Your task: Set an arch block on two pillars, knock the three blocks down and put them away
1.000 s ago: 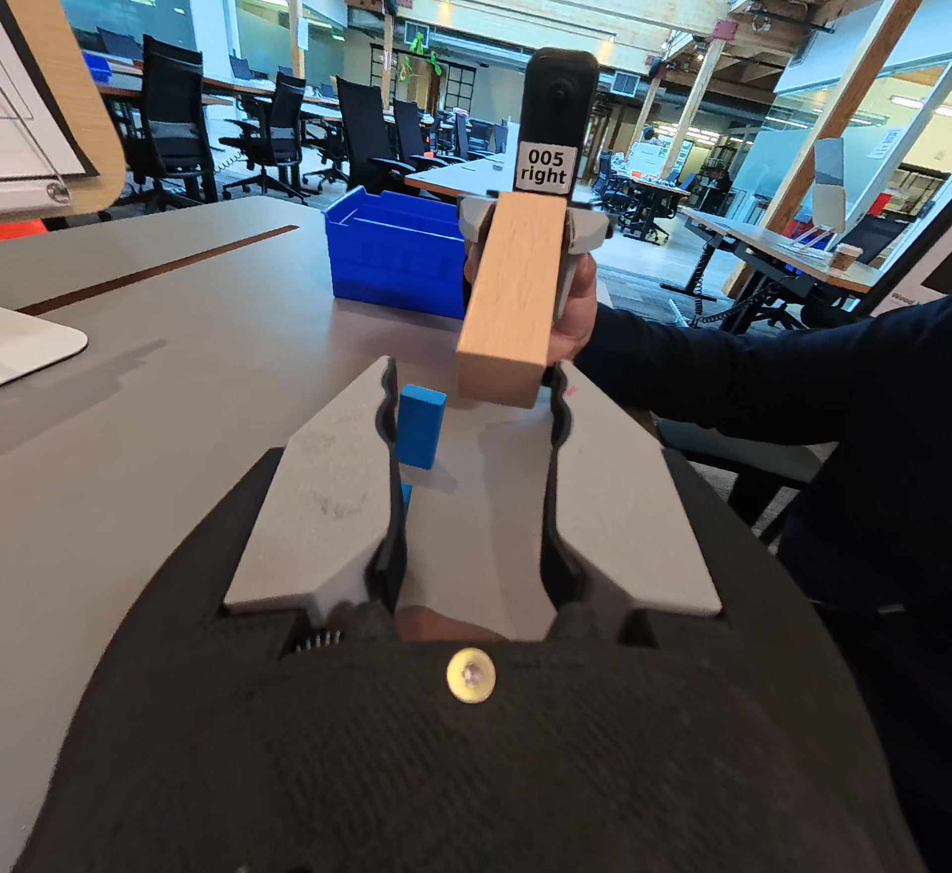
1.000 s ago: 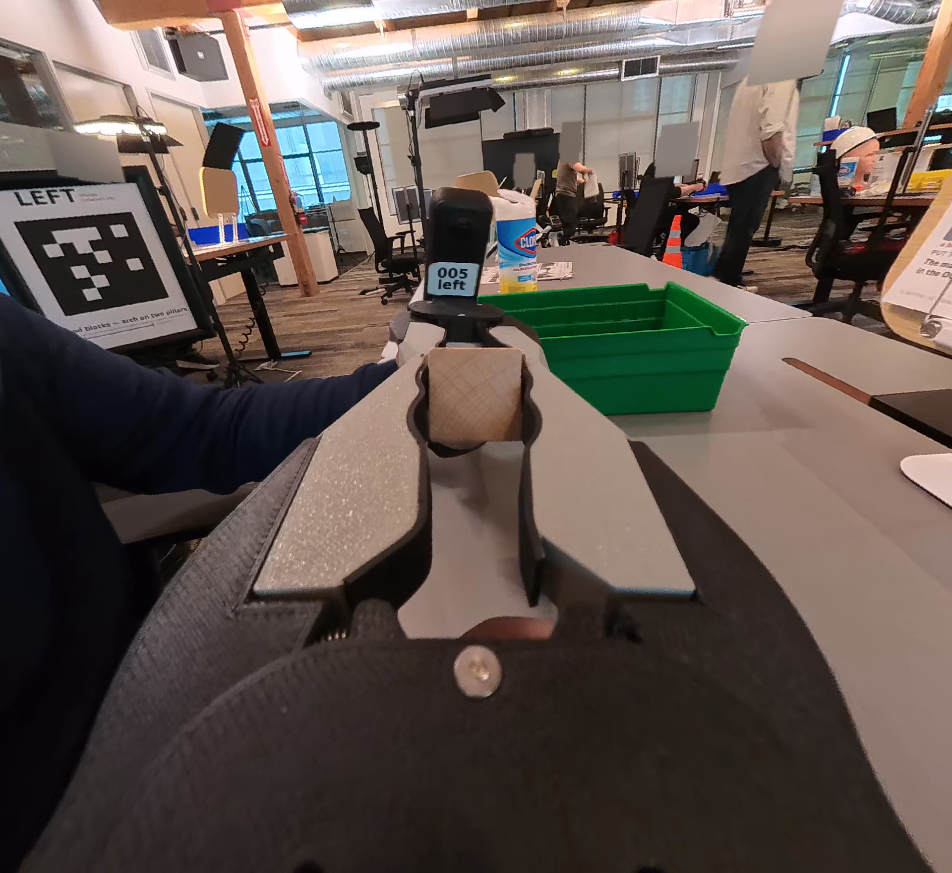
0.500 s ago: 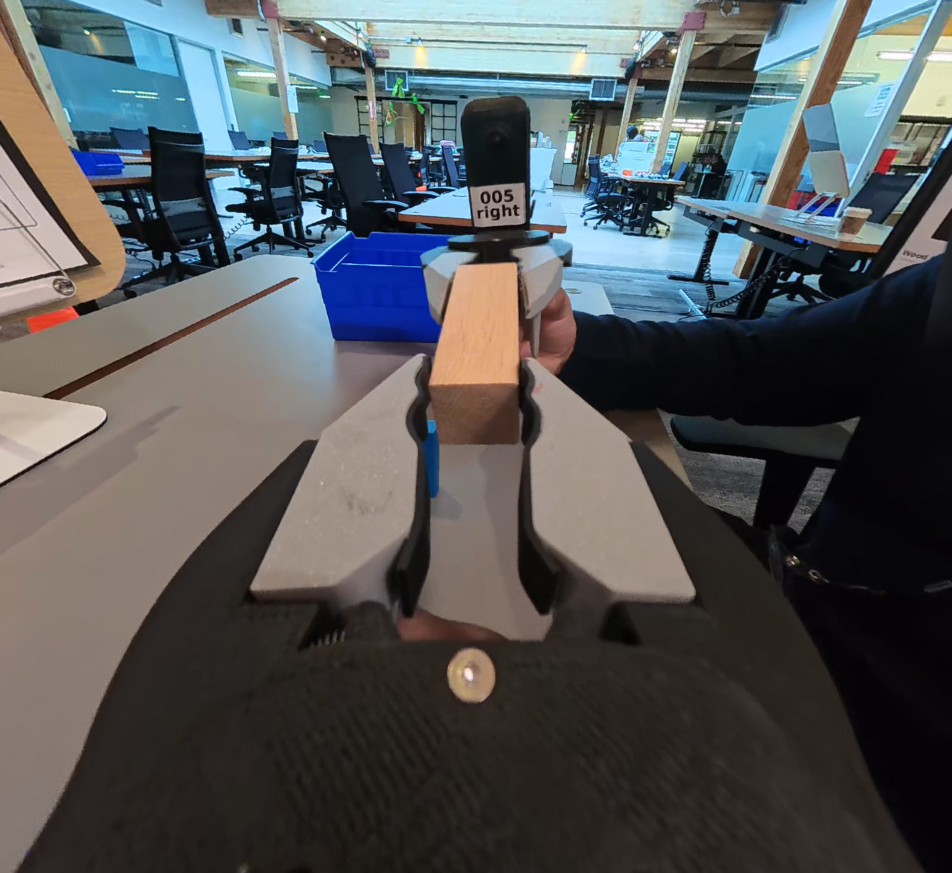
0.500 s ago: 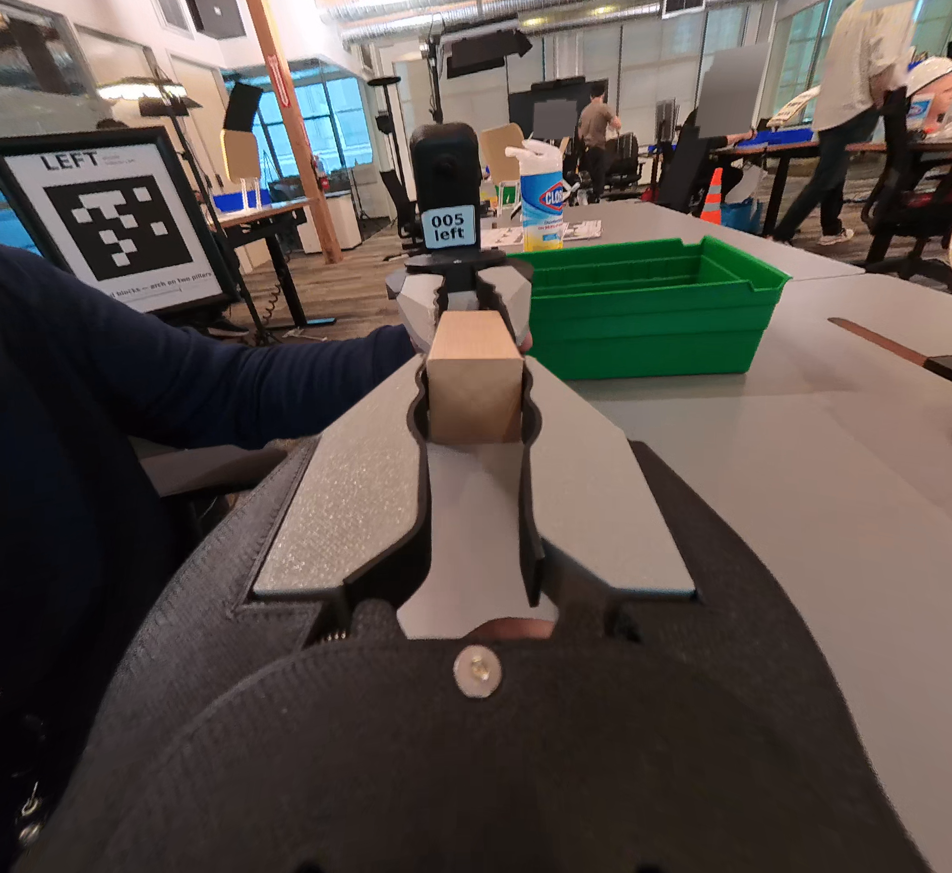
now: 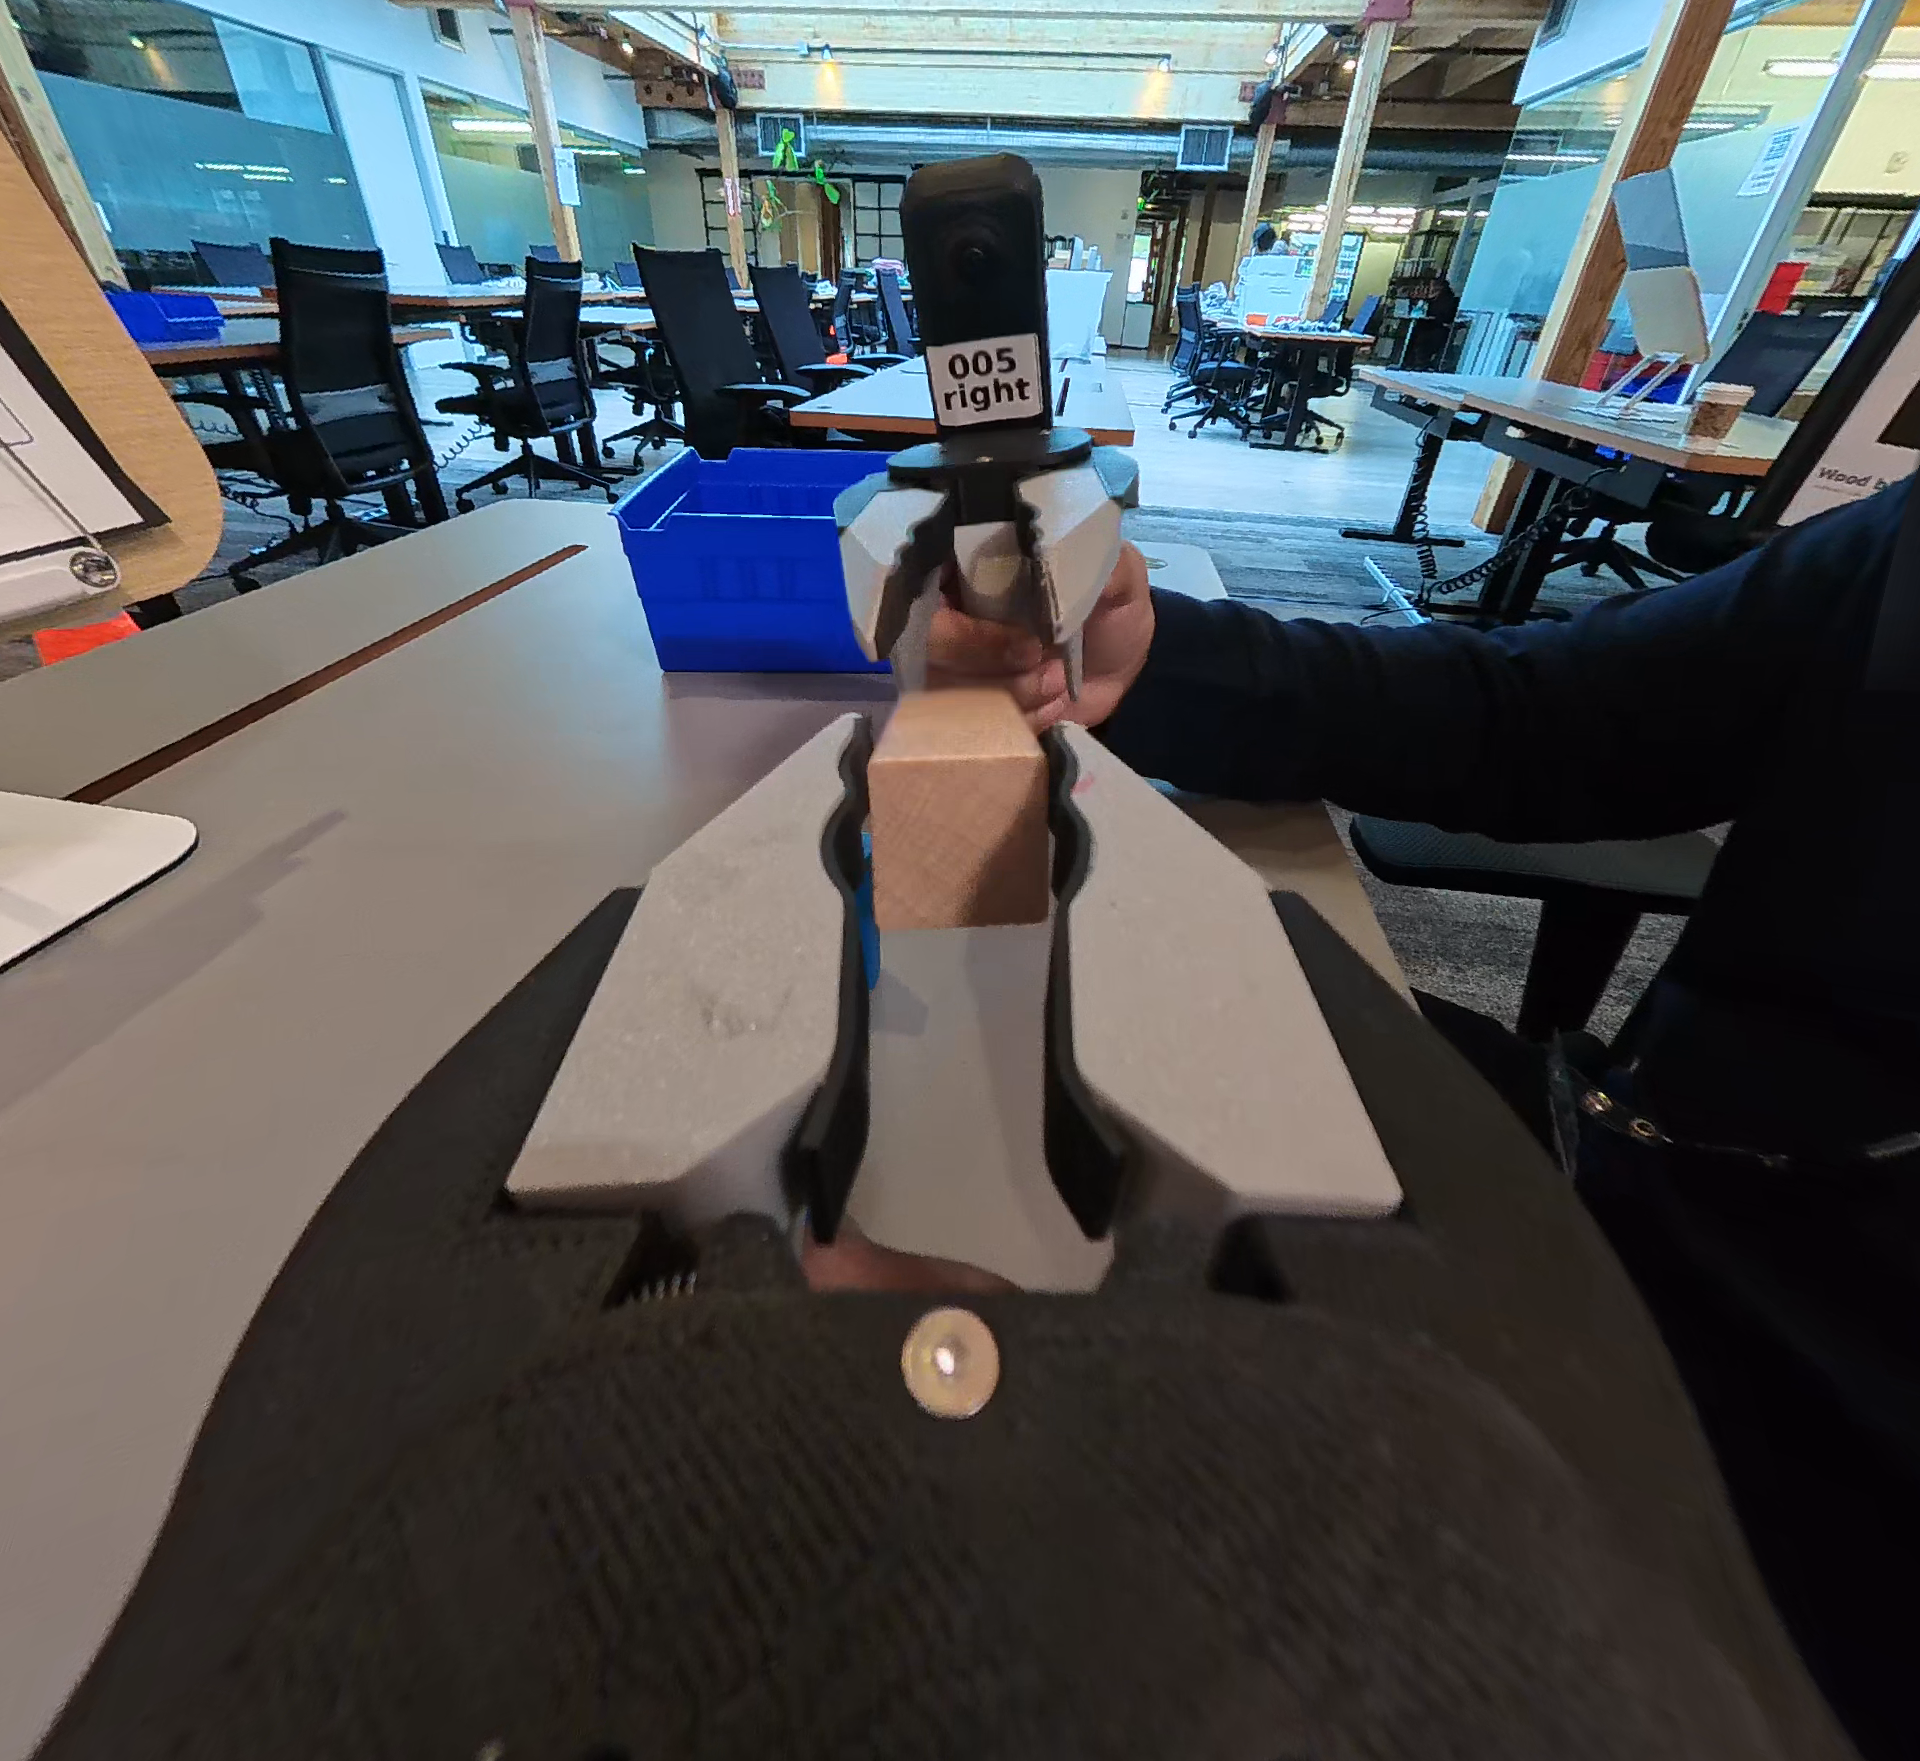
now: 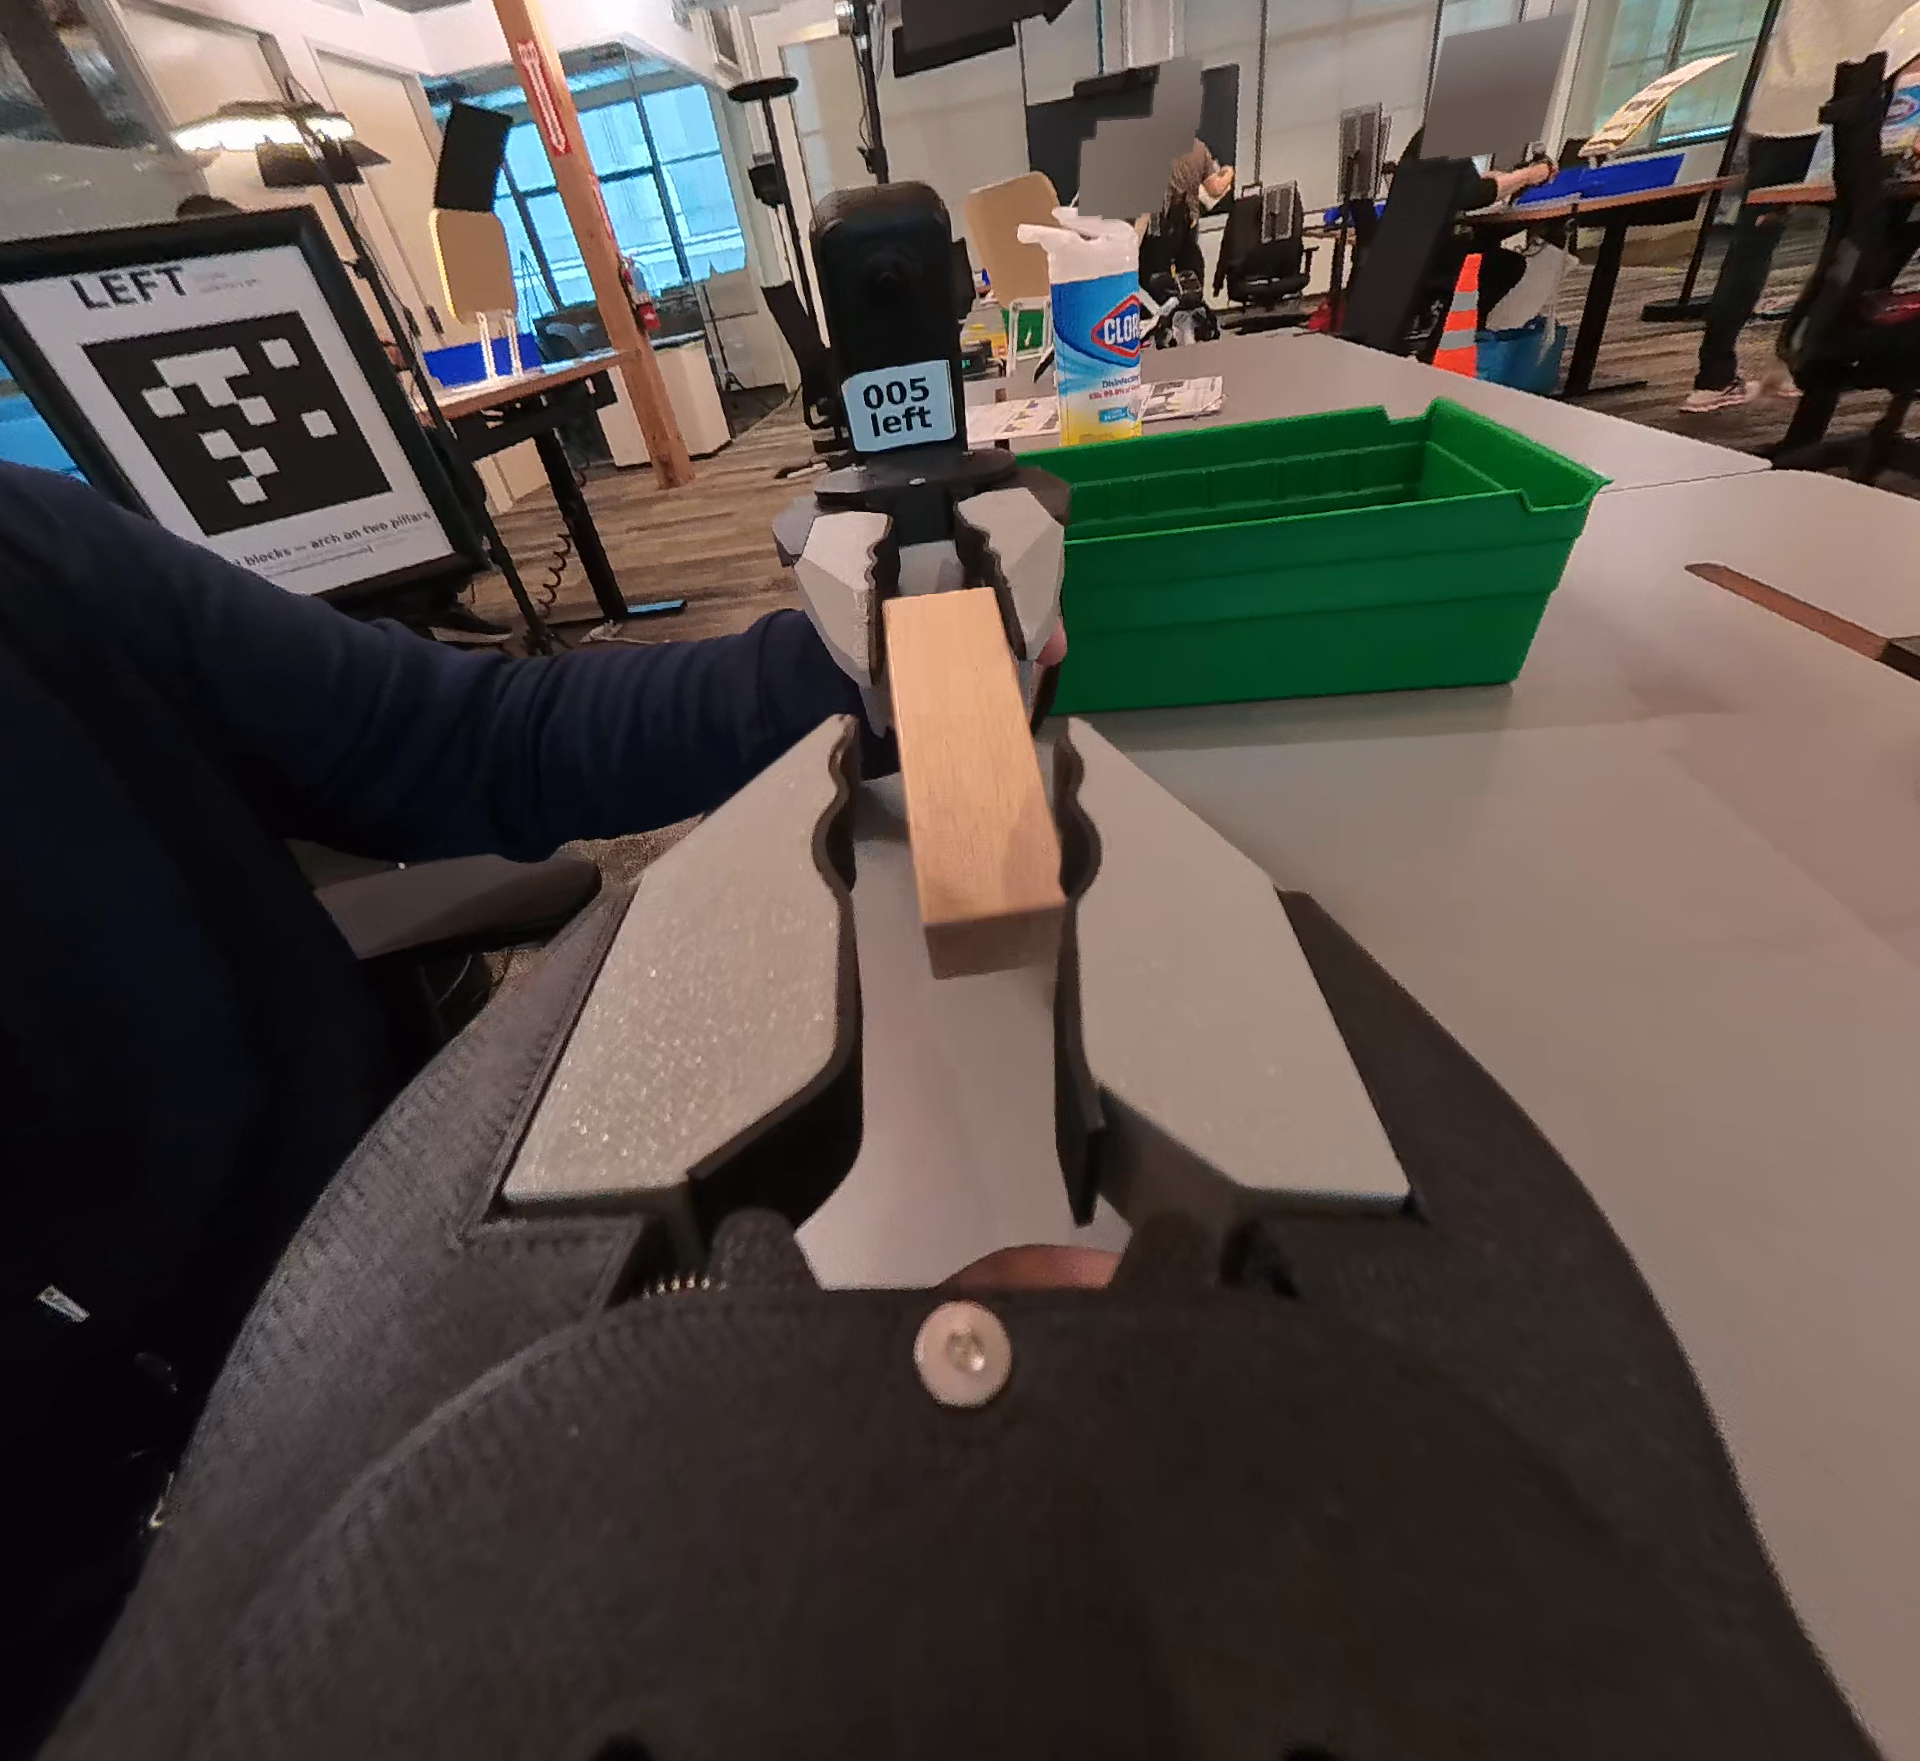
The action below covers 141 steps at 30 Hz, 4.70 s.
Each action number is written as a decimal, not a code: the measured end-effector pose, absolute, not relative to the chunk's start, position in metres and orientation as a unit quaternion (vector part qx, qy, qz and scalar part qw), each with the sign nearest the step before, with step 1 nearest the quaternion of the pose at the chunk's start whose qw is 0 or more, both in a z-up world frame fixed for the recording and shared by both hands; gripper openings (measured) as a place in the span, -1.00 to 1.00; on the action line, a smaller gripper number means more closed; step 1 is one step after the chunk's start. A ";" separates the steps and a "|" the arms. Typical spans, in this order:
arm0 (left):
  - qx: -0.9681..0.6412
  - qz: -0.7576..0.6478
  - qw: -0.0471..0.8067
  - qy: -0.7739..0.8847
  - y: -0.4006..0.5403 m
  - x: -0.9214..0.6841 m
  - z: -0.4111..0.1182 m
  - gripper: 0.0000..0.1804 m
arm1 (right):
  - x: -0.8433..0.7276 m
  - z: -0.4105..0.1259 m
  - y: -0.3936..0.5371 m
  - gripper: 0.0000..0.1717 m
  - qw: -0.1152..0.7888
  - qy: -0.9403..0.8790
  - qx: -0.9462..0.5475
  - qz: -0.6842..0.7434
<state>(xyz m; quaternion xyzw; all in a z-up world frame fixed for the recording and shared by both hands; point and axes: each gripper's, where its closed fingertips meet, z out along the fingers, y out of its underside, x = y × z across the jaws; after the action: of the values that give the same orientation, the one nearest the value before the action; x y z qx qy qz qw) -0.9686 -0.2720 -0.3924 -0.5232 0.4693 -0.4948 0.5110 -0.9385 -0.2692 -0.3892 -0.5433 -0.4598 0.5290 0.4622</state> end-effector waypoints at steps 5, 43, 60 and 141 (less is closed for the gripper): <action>-0.518 -0.490 0.521 0.469 -0.273 -0.967 -0.390 -0.65 | -0.943 -0.397 -0.269 -0.62 0.461 -0.471 -0.554 0.508; -0.483 -0.519 0.532 0.464 -0.290 -0.955 -0.377 -0.65 | -0.971 -0.417 -0.288 -0.64 0.458 -0.538 -0.575 0.413; -0.506 -0.554 0.518 0.411 -0.273 -0.969 -0.371 -0.41 | -0.967 -0.414 -0.284 -0.64 0.457 -0.522 -0.583 0.424; -0.790 -0.282 0.294 0.459 -0.221 -1.006 -0.530 -0.17 | -0.952 -0.480 -0.220 -0.64 0.270 -0.643 -0.686 0.209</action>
<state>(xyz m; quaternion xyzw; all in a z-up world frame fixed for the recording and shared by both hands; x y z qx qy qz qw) -1.0065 -0.2213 -0.5300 -0.7896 0.4591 -0.2820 0.2937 -0.9524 -0.2202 -0.4801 -0.6857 -0.6430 0.2087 0.2698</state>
